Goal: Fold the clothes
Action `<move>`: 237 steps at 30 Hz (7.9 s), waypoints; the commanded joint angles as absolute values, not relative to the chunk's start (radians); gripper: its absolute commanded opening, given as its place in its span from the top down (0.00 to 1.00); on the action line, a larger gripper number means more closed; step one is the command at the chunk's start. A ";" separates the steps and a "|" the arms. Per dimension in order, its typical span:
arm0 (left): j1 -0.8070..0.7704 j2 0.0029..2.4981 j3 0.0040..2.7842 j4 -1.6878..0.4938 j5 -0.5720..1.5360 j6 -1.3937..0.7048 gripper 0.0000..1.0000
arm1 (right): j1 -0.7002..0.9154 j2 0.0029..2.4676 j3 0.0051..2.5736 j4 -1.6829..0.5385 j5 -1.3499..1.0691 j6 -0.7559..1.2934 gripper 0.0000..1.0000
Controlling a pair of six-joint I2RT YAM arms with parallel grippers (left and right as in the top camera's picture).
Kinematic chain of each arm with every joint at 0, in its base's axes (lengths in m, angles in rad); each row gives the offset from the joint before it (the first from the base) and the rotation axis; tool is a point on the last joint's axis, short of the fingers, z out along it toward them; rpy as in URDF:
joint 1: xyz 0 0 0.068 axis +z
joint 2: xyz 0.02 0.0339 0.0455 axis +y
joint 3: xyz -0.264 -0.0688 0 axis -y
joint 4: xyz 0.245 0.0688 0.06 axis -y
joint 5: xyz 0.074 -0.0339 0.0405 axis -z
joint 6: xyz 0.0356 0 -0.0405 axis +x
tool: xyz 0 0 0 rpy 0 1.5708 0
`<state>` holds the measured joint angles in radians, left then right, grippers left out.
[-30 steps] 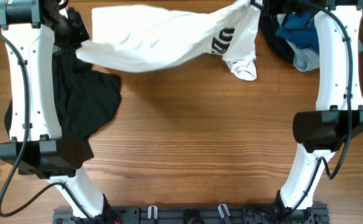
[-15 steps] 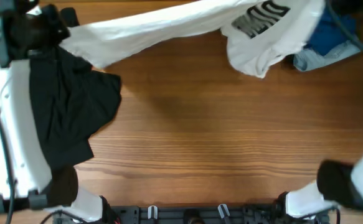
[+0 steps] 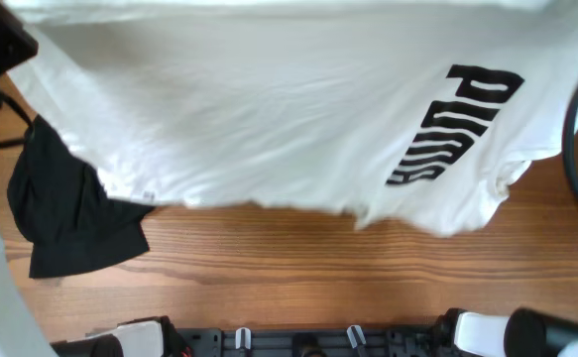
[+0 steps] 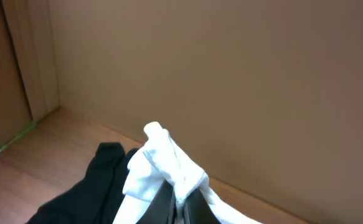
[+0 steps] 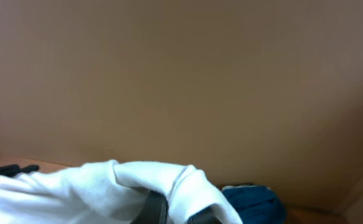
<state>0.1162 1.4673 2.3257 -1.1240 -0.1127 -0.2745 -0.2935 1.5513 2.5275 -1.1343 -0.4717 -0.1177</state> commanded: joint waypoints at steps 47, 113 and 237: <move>0.127 1.659 2.288 -1.685 -0.067 -0.296 0.96 | -0.268 1.873 2.462 -1.608 -0.590 -0.231 0.96; 0.122 1.787 1.254 -0.903 -0.079 -0.480 0.96 | -0.135 1.680 1.170 -0.789 -0.342 0.082 0.94; 0.056 2.212 1.818 -0.849 -0.107 -0.166 0.96 | 0.138 2.480 1.780 -0.069 -0.196 0.083 0.34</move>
<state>0.0570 2.2337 1.8225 -0.8616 -0.1074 -0.1486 0.1234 2.4378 1.7702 -0.0879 -0.1726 0.0677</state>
